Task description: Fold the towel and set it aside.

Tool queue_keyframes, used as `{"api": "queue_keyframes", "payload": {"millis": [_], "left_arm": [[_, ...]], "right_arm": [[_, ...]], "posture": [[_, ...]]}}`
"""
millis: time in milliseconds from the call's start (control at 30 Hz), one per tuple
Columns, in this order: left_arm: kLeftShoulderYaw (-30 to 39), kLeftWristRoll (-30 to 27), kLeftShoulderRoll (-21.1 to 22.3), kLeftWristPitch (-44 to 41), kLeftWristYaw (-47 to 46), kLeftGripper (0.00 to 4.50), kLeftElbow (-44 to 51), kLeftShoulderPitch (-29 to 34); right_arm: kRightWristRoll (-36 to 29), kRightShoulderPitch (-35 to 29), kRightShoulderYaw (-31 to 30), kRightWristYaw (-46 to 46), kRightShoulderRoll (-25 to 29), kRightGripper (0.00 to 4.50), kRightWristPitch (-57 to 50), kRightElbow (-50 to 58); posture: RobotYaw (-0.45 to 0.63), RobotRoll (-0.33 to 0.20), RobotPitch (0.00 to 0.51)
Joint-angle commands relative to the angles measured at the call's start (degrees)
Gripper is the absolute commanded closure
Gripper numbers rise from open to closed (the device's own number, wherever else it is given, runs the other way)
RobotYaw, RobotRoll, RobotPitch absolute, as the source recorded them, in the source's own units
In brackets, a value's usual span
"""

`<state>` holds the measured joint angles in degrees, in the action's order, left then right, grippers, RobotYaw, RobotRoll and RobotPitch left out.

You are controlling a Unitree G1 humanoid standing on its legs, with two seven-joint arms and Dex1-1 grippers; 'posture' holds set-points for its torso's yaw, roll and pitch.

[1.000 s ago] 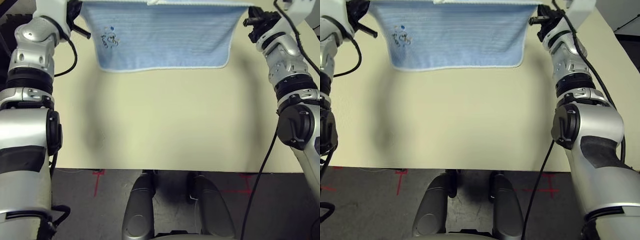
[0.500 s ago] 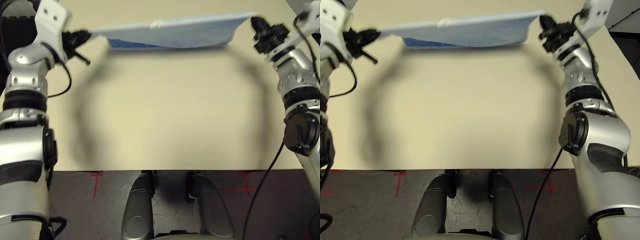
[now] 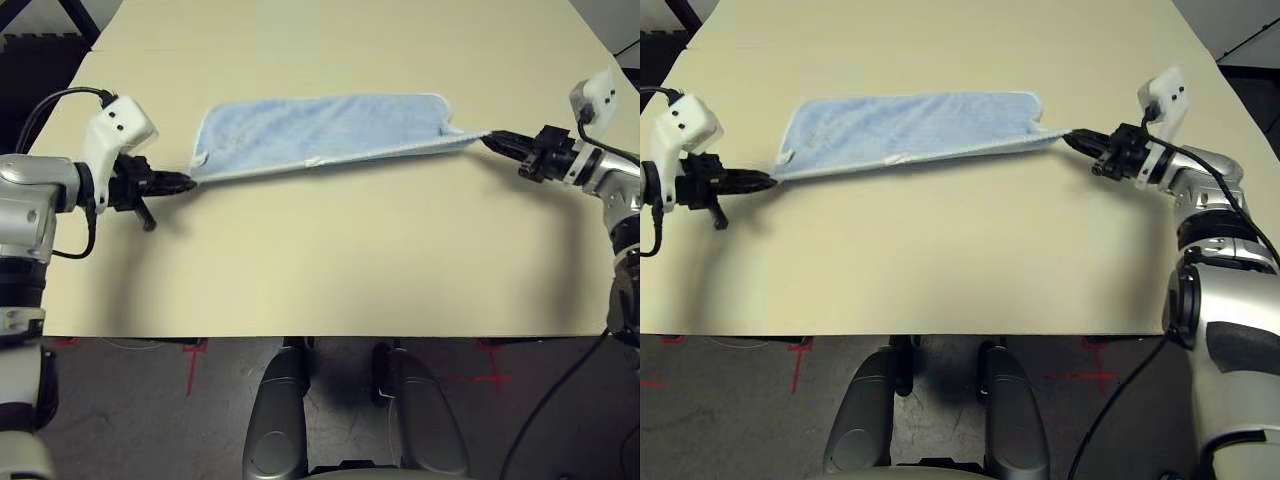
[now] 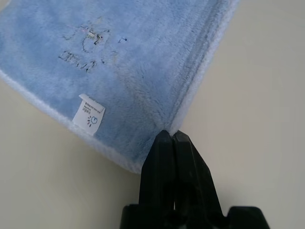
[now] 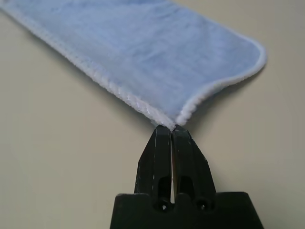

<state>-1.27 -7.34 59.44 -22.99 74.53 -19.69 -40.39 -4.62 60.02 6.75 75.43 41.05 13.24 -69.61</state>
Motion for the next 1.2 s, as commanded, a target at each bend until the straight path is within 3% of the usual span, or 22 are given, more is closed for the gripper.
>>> {"api": "queue_keyframes", "payload": {"millis": [33,267,767,1200], "left_arm": [[-1.1,0.9,1.5,0.8,1.1,4.44,0.7,1.3],[-1.1,1.3,2.0,2.2,2.6,4.44,1.3,2.2],[-0.6,-3.4,9.1,-5.7,13.6,4.44,7.7,4.6],[-2.3,-3.2,9.1,-4.7,14.3,4.44,6.3,2.6]], "right_arm": [[1.7,-0.8,-2.3,5.5,2.1,4.50,0.0,1.0],[3.5,-1.7,-5.3,13.6,4.7,4.50,-2.6,2.3],[9.3,-3.2,-9.7,12.7,9.3,4.50,8.6,0.0],[4.1,-3.9,-16.8,17.1,11.1,4.50,6.6,4.4]], "posture": [[0.04,0.000,0.246],[0.04,0.000,0.233],[0.04,0.000,0.225],[0.03,0.000,0.213]]}}
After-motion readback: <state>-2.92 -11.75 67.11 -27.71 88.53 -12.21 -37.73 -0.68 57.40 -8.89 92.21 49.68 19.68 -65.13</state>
